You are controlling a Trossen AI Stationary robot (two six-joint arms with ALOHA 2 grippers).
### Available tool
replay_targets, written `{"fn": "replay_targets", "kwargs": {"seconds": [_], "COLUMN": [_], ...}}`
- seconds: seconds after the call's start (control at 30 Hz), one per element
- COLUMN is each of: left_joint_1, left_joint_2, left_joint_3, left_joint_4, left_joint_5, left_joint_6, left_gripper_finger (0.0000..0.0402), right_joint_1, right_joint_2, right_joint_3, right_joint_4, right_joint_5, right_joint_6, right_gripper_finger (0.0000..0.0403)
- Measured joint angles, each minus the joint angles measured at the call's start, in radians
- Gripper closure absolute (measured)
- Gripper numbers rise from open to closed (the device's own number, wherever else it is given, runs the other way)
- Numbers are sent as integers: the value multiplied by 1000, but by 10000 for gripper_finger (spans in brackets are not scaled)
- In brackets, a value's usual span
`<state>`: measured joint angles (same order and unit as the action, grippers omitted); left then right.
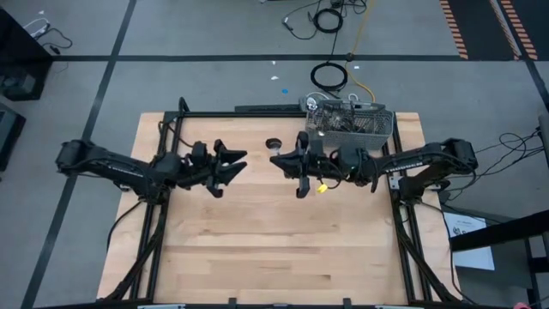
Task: Sort silverware
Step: Put the silver spoon into the gray utensil holder
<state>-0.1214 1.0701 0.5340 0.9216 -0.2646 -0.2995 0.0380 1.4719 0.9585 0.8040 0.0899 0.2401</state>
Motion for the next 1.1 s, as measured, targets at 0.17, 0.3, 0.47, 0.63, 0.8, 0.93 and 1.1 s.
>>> {"fn": "replay_targets", "kwargs": {"seconds": [0.17, 0.3, 0.47, 0.63, 0.8, 0.93, 1.1], "left_joint_1": [11, 29, 59, 94, 107, 106, 112], "left_joint_2": [67, 88, 97, 136, 179, 199, 200], "left_joint_3": [40, 71, 111, 152, 196, 232, 238], "left_joint_4": [-4, -3, -1, -10, -10, -4, -3], "left_joint_5": [0, 1, 64, 97, 175, 206, 201], "left_joint_6": [1, 6, 52, 52, 51, 53, 54], "left_gripper_finger": [186, 186, 186, 187, 187, 187, 187], "right_joint_1": [14, 18, 18, 18, 25, 30, 30], "right_joint_2": [0, 0, 0, 0, 0, 0, -1], "right_joint_3": [0, 0, 0, 0, 0, 0, 0], "right_joint_4": [2, 10, 9, 0, -20, -41, -45], "right_joint_5": [17, 16, 16, 10, 9, 9, 10], "right_joint_6": [-15, -24, -25, -43, -42, -43, -42], "right_gripper_finger": [403, 403, 403, 403, 403, 403, 403]}}
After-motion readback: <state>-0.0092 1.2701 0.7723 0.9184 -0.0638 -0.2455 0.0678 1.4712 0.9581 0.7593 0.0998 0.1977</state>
